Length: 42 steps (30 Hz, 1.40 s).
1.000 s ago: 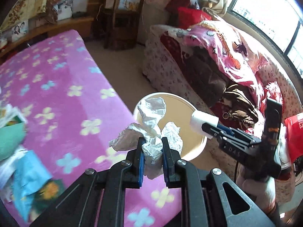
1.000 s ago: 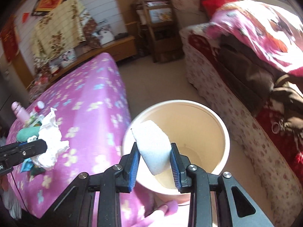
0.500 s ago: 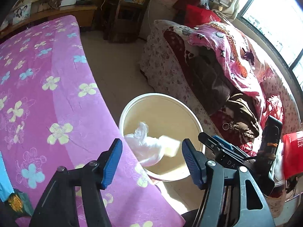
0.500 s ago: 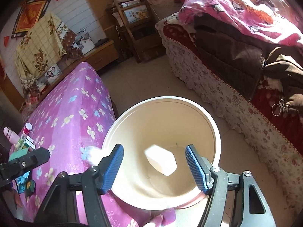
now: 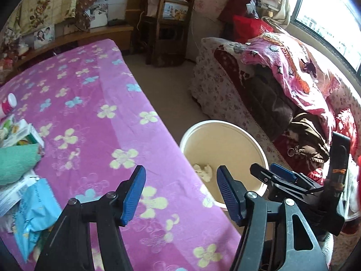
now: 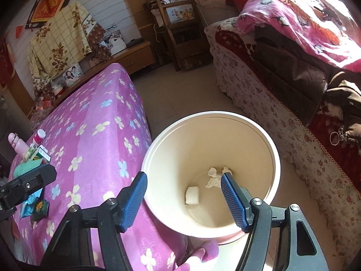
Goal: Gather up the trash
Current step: 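Bring both tools back over the trash pile on the table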
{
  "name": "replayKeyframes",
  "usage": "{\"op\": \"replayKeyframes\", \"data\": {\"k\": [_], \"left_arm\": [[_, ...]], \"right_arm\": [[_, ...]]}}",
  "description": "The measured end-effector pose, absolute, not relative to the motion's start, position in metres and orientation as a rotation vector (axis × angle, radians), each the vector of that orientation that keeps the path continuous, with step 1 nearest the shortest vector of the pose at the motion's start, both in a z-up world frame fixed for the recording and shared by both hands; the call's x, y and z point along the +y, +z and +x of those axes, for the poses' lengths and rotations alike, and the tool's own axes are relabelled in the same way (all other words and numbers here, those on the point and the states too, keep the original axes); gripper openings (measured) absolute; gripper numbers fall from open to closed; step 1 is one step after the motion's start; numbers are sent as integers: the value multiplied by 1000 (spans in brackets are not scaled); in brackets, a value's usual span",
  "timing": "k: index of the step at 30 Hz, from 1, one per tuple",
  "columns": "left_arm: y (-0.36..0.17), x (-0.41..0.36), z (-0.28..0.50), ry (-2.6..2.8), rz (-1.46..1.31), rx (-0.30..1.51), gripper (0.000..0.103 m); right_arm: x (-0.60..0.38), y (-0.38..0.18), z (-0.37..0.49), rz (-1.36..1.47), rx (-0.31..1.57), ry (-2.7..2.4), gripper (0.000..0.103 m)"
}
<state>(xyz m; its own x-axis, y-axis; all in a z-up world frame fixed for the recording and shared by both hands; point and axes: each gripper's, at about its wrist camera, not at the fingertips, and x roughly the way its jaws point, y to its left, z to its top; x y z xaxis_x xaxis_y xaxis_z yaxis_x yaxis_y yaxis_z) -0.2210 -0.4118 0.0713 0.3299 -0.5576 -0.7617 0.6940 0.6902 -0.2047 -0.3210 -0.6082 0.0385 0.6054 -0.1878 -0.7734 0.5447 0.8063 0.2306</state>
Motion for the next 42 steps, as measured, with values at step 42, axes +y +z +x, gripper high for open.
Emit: {"op": "replayKeyframes", "data": {"k": [42], "left_arm": [[122,-180,-187,-494,-7,761,75]], "right_arm": [[-398,120,-252,280,742,-85,75]]}}
